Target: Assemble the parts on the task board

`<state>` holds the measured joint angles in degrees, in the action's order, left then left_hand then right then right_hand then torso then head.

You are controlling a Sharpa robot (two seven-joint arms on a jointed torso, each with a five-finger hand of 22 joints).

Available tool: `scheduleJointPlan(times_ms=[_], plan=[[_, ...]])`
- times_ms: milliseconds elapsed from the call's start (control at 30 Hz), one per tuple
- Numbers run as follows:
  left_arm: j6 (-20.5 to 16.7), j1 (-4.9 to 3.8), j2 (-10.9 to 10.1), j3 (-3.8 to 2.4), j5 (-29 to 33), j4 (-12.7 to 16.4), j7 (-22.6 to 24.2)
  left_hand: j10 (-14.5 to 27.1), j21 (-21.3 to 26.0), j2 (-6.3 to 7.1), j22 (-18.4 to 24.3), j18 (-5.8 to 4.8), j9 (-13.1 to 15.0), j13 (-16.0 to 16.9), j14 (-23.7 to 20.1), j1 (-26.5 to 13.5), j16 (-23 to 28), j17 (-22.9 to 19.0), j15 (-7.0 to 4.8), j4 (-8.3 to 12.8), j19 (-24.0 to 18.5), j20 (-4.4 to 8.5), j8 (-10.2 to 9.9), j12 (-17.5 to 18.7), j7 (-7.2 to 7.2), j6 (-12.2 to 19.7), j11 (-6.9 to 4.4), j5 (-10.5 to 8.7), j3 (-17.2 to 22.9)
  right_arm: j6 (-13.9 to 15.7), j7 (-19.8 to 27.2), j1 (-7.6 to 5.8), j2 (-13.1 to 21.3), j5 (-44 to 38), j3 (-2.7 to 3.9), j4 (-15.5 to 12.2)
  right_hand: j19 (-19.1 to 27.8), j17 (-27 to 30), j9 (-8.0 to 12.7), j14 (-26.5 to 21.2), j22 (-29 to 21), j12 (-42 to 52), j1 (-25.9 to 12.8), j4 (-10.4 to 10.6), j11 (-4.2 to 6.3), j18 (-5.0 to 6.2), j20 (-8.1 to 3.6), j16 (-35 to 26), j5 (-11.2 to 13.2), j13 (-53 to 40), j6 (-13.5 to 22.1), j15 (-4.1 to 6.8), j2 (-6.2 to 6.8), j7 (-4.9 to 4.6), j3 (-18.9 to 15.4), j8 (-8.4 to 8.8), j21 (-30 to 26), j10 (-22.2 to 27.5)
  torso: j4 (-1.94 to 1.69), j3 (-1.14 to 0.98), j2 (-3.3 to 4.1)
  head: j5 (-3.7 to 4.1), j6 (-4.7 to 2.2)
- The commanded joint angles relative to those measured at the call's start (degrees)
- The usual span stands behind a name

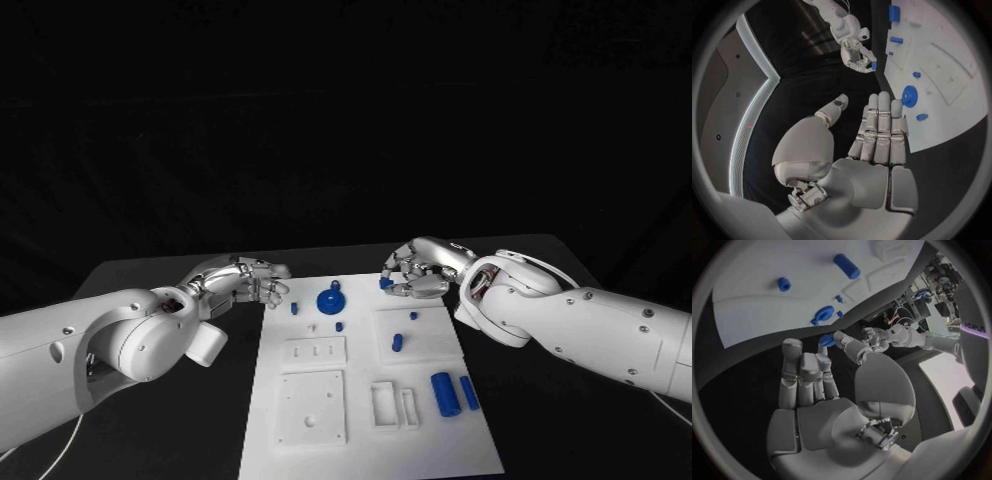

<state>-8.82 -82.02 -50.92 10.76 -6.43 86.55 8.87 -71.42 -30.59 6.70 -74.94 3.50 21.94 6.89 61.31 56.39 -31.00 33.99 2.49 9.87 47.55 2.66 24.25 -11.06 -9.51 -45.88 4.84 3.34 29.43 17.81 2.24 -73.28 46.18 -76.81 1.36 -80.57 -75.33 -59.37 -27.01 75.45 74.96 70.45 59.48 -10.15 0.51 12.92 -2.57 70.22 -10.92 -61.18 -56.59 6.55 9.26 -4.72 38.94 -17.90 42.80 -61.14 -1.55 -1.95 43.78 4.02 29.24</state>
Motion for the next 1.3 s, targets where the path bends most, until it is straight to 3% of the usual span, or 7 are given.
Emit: scheduleJointPlan(times_ms=[33,233,433,633,767,1300], plan=[[1.9,-0.01,0.3,-0.01,-0.4,0.8,-6.6,-1.2,-1.5,0.48,-1.3,0.77,-0.1,0.7,1.5,-1.8,-2.4,1.3,-0.98,-1.7,1.6,0.83,0.2,-0.7,0.09,-0.6,-0.64,-0.36,-0.4,-1.2,0.2,-0.01,0.1,0.0,0.06,-2.5,0.3,-0.1,-0.1,-0.1,1.0,-0.2,-0.1,0.0,0.18,2.08,-0.13,-0.3,-0.4,-0.1,-1.0,0.38,-0.32,-1.02,-0.4,-0.15,0.3,0.1,-0.03,-0.02,-0.03,-0.4,-0.09],[1.6,-0.01,1.1,0.01,-1.7,1.7,-10.1,-6.5,-6.0,1.88,-1.5,1.4,-0.2,3.4,5.1,-5.1,-8.9,4.6,-3.89,-5.5,5.7,3.11,0.2,-4.2,1.15,-1.4,-2.67,-0.51,-1.6,-1.2,-0.5,0.0,0.1,-1.0,0.06,-7.0,0.3,-0.1,-0.1,-0.1,1.0,-0.2,-0.2,-0.2,0.17,2.08,-0.13,-0.4,-0.5,-0.1,-1.0,0.37,-0.29,-1.03,-0.6,-0.13,0.3,0.1,-0.1,-0.06,0.03,-1.27,0.07],[2.1,-0.01,1.8,0.03,-3.5,2.7,-12.5,-8.2,-11.2,3.03,-1.4,1.69,-0.3,7.2,6.3,-6.3,-15.3,7.5,-6.32,-8.9,7.7,5.33,0.0,-8.9,2.12,-2.3,-3.91,-0.4,-1.6,-1.6,-1.1,0.01,-0.7,-1.6,0.06,-9.7,0.3,-0.1,-0.1,-0.1,1.0,-0.3,-0.4,-0.4,0.14,2.08,-0.12,-0.4,-0.8,-0.1,-0.9,0.35,-0.27,-1.05,-1.0,-0.08,0.3,0.2,-0.08,-0.05,0.03,-2.14,0.6],[4.3,-0.02,2.1,0.05,-5.6,3.4,-14.2,-5.5,-12.7,4.22,-1.1,1.08,-0.5,9.4,4.4,-6.7,-16.6,7.2,-6.15,-11.5,6.0,5.98,-0.4,-10.6,2.02,-2.4,-3.68,-0.53,-1.4,-2.0,-1.3,0.03,-1.7,-1.6,0.06,-11.0,0.3,-0.1,-0.1,-0.1,1.0,-0.3,-0.6,-0.5,0.13,2.08,-0.1,-0.4,-0.9,-0.1,-0.9,0.33,-0.36,-1.07,-1.3,-0.06,0.3,0.2,0.01,-0.03,0.09,-2.85,0.95],[5.4,-0.02,2.4,0.06,-7.5,3.7,-14.7,-3.8,-12.4,4.6,-0.9,0.69,-0.5,9.6,3.2,-6.7,-15.9,6.4,-5.55,-12.5,4.6,5.84,-0.4,-10.2,1.8,-2.7,-3.37,-0.52,-1.3,-2.1,-1.2,0.11,-1.9,-1.5,0.06,-11.6,0.4,-0.1,-0.1,-0.1,1.0,-0.3,-0.7,-0.5,0.13,2.08,-0.1,-0.5,-1.0,-0.1,-0.8,0.33,-0.43,-1.07,-1.4,-0.05,0.3,0.2,-0.14,-0.03,0.11,-2.73,0.98],[8.1,-0.01,2.8,0.54,-7.8,4.5,-15.0,-2.4,-12.4,4.11,-0.6,0.37,-0.5,10.2,2.2,-4.6,-15.7,5.3,-5.03,-11.7,3.4,5.46,-0.3,-10.0,1.65,-3.2,-3.13,-0.52,-1.9,-3.1,-1.4,0.15,-3.3,-1.3,0.05,-11.5,0.4,-0.1,-0.1,-0.1,0.9,-0.3,-0.9,-0.7,0.11,2.08,-0.11,-0.5,-1.3,-0.1,-0.8,0.32,-0.64,-1.09,-1.7,0.01,0.2,0.3,0.01,-0.05,0.13,-3.18,1.17]])
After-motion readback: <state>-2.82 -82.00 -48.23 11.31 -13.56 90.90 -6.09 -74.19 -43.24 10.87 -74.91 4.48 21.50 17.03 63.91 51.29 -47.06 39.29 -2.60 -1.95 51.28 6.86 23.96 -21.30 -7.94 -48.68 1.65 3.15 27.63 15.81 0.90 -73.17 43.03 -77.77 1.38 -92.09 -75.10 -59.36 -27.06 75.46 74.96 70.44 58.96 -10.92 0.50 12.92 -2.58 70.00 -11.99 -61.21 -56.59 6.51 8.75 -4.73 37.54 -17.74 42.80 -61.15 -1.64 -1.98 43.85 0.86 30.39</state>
